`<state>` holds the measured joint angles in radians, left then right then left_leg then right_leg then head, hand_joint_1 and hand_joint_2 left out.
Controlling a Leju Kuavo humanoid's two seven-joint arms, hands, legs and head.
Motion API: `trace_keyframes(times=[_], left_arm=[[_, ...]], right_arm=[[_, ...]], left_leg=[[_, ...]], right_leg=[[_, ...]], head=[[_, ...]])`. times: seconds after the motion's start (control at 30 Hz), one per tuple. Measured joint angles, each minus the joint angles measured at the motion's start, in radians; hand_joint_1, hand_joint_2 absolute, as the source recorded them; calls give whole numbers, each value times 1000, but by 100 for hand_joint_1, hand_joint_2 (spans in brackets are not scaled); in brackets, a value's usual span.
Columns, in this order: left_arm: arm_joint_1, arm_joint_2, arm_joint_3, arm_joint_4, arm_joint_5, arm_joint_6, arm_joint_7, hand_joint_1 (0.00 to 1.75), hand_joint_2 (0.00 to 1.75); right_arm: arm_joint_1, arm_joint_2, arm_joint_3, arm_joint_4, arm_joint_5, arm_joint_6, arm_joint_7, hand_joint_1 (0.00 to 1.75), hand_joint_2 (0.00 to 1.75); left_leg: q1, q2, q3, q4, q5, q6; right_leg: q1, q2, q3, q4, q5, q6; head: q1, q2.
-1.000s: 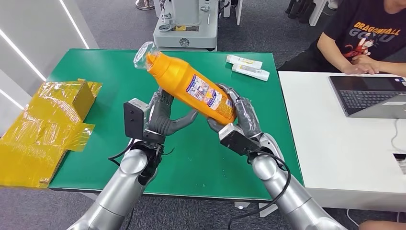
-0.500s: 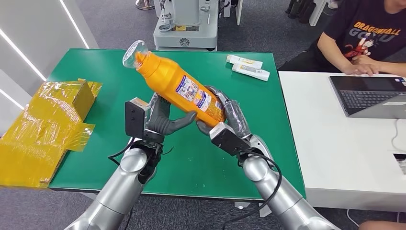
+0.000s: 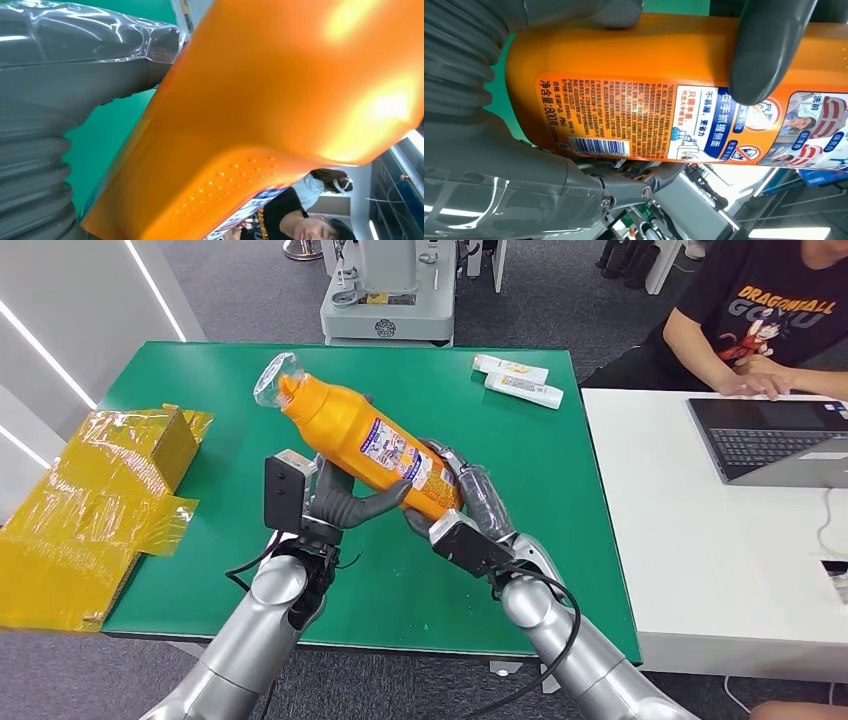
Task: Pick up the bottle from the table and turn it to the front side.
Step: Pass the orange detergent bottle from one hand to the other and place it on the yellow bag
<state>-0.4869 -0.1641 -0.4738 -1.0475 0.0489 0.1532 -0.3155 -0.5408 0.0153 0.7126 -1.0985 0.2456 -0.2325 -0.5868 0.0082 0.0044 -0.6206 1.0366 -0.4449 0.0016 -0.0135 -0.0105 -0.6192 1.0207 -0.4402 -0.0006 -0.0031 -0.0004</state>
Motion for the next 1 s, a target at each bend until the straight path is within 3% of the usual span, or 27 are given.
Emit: trace_keyframes(times=[1.0], left_arm=[[52,14,0,-15,39,24,9,0,175]], right_arm=[[11,-25,35,23,70,17,12,175,175]], left_leg=[[0,0,0,0,0,0]], right_leg=[[0,1,-1,0,0,0]], head=[[0,0]])
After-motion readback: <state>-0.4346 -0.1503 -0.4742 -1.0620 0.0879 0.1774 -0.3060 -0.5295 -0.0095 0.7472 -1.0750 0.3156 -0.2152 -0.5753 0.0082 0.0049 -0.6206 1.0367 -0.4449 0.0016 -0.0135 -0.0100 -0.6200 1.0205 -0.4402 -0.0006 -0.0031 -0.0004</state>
